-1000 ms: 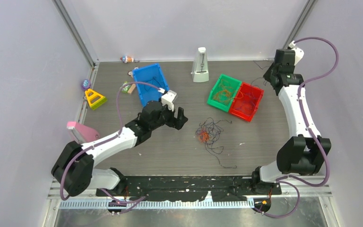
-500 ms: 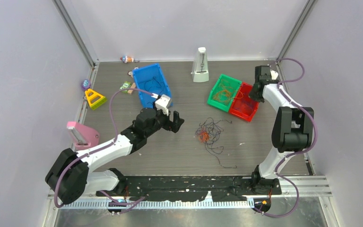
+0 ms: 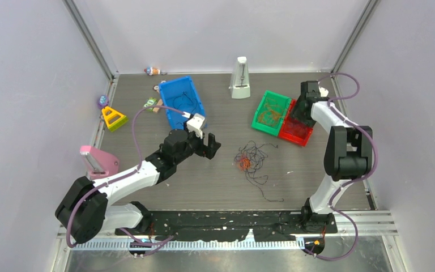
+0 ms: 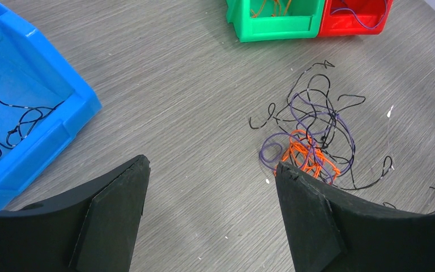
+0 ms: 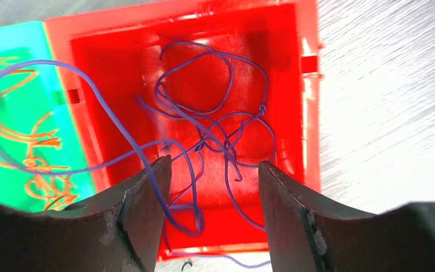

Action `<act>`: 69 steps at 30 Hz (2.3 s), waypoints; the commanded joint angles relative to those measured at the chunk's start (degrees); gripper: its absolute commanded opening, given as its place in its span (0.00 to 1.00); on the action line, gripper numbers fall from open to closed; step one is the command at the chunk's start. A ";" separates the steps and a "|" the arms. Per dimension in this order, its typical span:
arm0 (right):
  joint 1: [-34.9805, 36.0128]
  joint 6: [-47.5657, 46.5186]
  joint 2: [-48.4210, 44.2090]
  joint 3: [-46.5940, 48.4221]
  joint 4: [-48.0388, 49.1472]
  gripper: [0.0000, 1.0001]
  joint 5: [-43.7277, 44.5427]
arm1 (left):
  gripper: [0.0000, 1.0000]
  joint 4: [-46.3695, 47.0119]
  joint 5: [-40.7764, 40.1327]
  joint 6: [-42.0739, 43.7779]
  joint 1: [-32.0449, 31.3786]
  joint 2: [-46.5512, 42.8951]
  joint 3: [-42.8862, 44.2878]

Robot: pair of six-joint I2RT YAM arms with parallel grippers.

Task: Untangle the cables
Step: Place the cable in the bin, then untie the cable.

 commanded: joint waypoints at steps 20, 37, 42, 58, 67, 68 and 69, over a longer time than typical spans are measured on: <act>-0.47 -4.52 -11.69 2.37 0.60 0.73 0.72 | 0.83 2.89 -0.62 0.88 0.26 -0.83 0.90; 3.07 -10.05 -22.25 -6.89 6.45 0.70 -10.60 | 0.84 3.58 6.74 1.28 0.26 2.21 2.41; 10.57 -11.90 -31.23 -15.25 4.94 0.68 -15.10 | 0.82 0.23 16.03 1.24 -0.54 8.76 8.02; 21.31 -11.48 -35.82 -34.33 13.26 0.61 -23.80 | 0.69 -3.55 28.04 -3.78 -3.22 25.41 19.63; 21.77 -10.90 -31.90 -34.01 17.15 0.10 -23.87 | 0.24 -6.63 30.95 -5.79 -3.55 33.38 26.27; 21.82 -10.78 -33.04 -33.98 16.92 0.08 -23.56 | 0.11 -7.29 31.13 -5.73 -3.52 33.87 26.90; 21.81 -10.75 -33.74 -33.74 16.62 0.06 -22.20 | 0.00 -8.09 30.74 -5.51 -3.52 33.90 27.28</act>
